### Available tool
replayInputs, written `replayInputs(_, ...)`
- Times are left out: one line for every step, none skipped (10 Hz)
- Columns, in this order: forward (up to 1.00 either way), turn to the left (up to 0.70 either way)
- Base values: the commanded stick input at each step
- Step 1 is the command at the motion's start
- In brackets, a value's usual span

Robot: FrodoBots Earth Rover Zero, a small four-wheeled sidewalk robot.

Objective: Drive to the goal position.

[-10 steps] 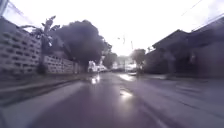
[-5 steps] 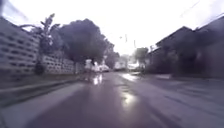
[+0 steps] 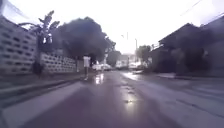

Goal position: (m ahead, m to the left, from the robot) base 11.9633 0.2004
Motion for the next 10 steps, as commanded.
replayInputs(0.7,0.0)
replayInputs(0.7,0.0)
replayInputs(0.7,0.0)
replayInputs(0.7,0.0)
replayInputs(0.7,-0.09)
replayInputs(0.7,-0.26)
replayInputs(0.7,-0.35)
replayInputs(0.7,-0.35)
replayInputs(0.7,-0.35)
replayInputs(0.7,-0.32)
